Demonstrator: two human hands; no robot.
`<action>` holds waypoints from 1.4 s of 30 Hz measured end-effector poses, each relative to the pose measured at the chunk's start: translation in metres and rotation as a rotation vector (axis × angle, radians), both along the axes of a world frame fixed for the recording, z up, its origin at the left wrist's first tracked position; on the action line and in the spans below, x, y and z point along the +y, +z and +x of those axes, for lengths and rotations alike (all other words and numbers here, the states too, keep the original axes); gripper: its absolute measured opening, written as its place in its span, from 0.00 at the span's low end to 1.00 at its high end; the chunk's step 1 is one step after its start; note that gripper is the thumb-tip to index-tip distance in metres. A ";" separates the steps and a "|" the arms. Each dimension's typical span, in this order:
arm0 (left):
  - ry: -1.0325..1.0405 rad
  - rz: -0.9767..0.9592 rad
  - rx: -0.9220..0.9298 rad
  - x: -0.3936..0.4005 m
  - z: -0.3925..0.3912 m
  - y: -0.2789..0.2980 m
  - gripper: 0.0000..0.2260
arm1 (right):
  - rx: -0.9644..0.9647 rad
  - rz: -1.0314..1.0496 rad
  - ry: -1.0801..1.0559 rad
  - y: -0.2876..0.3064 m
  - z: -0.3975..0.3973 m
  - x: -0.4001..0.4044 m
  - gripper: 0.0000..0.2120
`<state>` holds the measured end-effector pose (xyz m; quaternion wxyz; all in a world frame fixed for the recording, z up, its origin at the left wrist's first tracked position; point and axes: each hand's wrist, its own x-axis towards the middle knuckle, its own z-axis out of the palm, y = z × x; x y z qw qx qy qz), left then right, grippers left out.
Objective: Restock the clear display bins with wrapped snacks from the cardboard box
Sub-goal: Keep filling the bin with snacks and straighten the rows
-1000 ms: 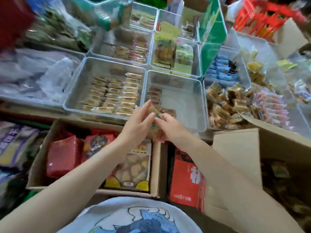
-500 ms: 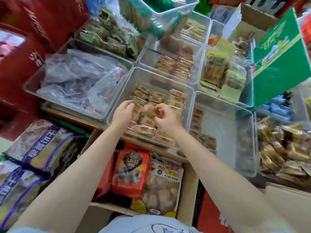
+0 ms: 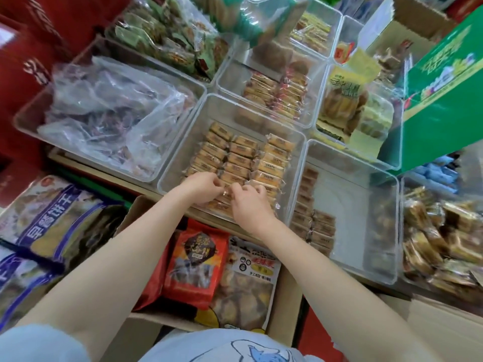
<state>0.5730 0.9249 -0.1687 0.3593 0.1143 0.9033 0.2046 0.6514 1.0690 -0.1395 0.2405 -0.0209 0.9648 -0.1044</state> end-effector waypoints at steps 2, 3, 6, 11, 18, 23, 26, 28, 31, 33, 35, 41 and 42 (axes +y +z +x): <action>-0.008 0.011 0.068 0.002 0.009 0.001 0.11 | -0.009 0.000 0.042 0.000 0.002 0.004 0.15; -0.033 -0.021 0.130 0.004 0.014 0.001 0.12 | -0.014 0.016 0.070 0.000 0.004 0.005 0.16; -0.074 -0.142 0.205 0.008 0.024 0.004 0.15 | 0.025 0.027 0.136 0.009 0.022 0.010 0.19; -0.105 -0.244 0.418 0.016 0.055 0.021 0.16 | 0.101 -0.276 0.011 0.061 0.088 0.052 0.14; -0.082 0.235 0.585 0.094 0.168 0.067 0.13 | 0.310 -0.447 -0.389 0.130 0.220 0.174 0.10; -0.311 0.510 0.307 0.201 0.264 0.104 0.16 | 0.591 -0.534 -0.724 0.167 0.318 0.258 0.11; -0.384 0.600 0.167 0.263 0.332 0.122 0.15 | 0.667 -0.496 -0.870 0.173 0.378 0.307 0.13; -0.409 0.636 0.097 0.297 0.375 0.129 0.19 | 0.638 -0.476 -0.973 0.163 0.414 0.340 0.13; -0.329 0.637 -0.073 0.338 0.422 0.125 0.35 | 0.460 -0.384 -1.078 0.134 0.462 0.383 0.13; -0.218 0.677 -0.140 0.353 0.433 0.119 0.42 | 0.322 -0.375 -1.092 0.113 0.484 0.404 0.13; -0.121 0.714 -0.151 0.357 0.434 0.110 0.43 | 0.208 -0.397 -1.088 0.092 0.492 0.420 0.13; 0.011 0.776 -0.175 0.353 0.440 0.106 0.41 | -0.174 -0.401 -0.825 0.005 0.448 0.423 0.08; 0.021 0.774 -0.177 0.354 0.441 0.106 0.41 | -0.222 -0.352 -0.736 -0.011 0.442 0.419 0.11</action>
